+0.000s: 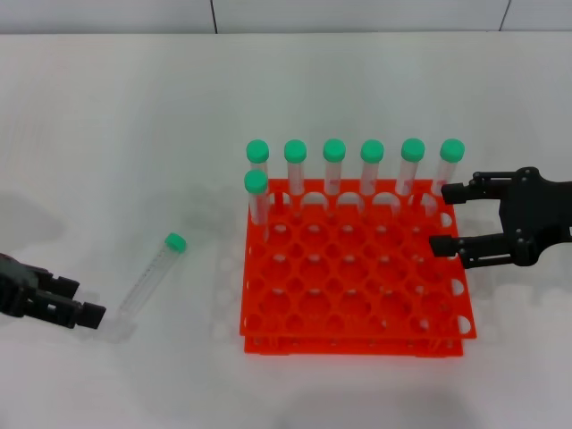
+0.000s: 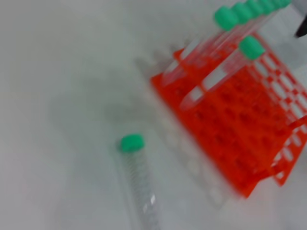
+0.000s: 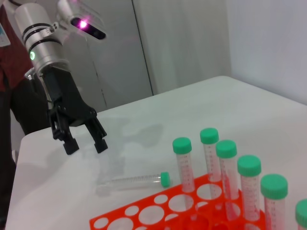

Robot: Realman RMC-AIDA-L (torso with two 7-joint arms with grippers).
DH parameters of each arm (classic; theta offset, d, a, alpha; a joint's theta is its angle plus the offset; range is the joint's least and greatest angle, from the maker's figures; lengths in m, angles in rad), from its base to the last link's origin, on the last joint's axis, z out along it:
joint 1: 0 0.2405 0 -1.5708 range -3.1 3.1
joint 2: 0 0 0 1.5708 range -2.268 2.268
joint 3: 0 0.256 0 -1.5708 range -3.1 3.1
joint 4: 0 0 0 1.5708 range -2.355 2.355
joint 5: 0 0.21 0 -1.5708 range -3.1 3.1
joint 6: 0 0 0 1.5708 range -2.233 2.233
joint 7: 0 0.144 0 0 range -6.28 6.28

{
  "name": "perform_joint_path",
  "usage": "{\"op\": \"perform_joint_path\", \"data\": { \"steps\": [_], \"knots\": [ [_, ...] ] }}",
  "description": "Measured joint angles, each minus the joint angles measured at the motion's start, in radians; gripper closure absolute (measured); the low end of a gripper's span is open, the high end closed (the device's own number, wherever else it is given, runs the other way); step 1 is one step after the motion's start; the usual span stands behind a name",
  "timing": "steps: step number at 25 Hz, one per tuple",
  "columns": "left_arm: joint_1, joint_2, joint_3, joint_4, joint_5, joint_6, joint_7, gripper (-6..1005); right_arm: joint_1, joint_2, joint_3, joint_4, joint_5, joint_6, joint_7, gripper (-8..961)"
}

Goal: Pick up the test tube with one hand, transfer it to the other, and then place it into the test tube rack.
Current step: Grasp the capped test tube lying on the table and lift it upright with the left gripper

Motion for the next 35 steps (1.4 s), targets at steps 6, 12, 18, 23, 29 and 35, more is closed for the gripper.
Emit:
{"op": "perform_joint_path", "data": {
  "steps": [6, 12, 18, 23, 29, 35],
  "knots": [
    [-0.057, -0.002, 0.005, -0.007, 0.108, -0.036, -0.081, 119, 0.003, 0.001, 0.0, 0.009, 0.016, 0.004, -0.001, 175],
    [-0.088, -0.018, 0.013, -0.019, 0.16, -0.08, -0.119, 119, -0.003, 0.002, -0.001, 0.012, 0.021, 0.006, -0.001, 175],
    [-0.117, -0.031, 0.045, -0.072, 0.165, -0.121, -0.127, 120, -0.003, 0.002, -0.002, 0.022, 0.025, 0.006, -0.002, 176],
    [-0.129, -0.044, 0.081, -0.096, 0.172, -0.155, -0.123, 120, -0.003, 0.002, -0.004, 0.022, 0.03, 0.006, -0.002, 177],
    [-0.141, -0.051, 0.097, -0.125, 0.177, -0.172, -0.115, 119, 0.0, 0.002, -0.005, 0.022, 0.032, 0.006, -0.002, 178],
    [-0.151, -0.055, 0.115, -0.128, 0.179, -0.18, -0.115, 123, 0.0, 0.002, -0.005, 0.022, 0.032, 0.006, -0.002, 179]
  ]
}}
